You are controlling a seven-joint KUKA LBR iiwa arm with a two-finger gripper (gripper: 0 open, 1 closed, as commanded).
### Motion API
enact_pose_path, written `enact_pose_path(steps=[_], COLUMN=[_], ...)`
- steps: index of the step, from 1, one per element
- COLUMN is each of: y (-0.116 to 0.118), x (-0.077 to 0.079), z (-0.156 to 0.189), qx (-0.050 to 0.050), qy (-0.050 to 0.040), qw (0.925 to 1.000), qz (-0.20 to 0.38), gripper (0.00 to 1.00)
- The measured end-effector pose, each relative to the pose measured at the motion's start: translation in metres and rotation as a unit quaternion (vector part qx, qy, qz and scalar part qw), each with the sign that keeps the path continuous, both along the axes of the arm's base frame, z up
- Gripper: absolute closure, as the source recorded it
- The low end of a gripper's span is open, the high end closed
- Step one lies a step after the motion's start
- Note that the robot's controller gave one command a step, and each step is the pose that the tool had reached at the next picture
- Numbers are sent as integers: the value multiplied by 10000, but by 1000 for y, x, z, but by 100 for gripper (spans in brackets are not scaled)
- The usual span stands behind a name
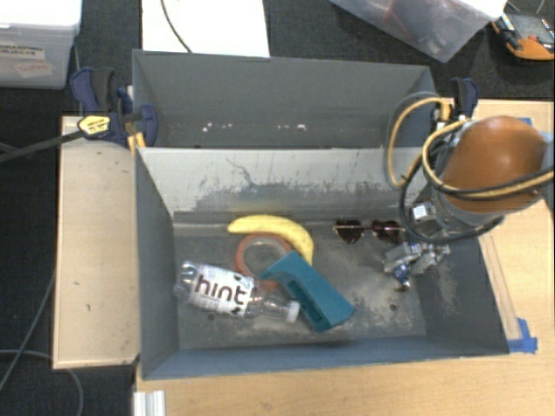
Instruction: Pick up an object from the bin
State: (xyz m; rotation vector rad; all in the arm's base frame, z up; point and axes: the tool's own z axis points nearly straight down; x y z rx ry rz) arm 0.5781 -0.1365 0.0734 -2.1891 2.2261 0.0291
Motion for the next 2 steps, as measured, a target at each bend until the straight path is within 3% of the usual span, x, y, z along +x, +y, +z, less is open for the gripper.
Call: enact_pose_path(steps=[1, 2], y=[3, 1], x=[0, -2], z=[3, 45], qx=[23, 12], qy=[-2, 24], qw=[10000, 10000], qz=[-8, -33], gripper=[100, 100])
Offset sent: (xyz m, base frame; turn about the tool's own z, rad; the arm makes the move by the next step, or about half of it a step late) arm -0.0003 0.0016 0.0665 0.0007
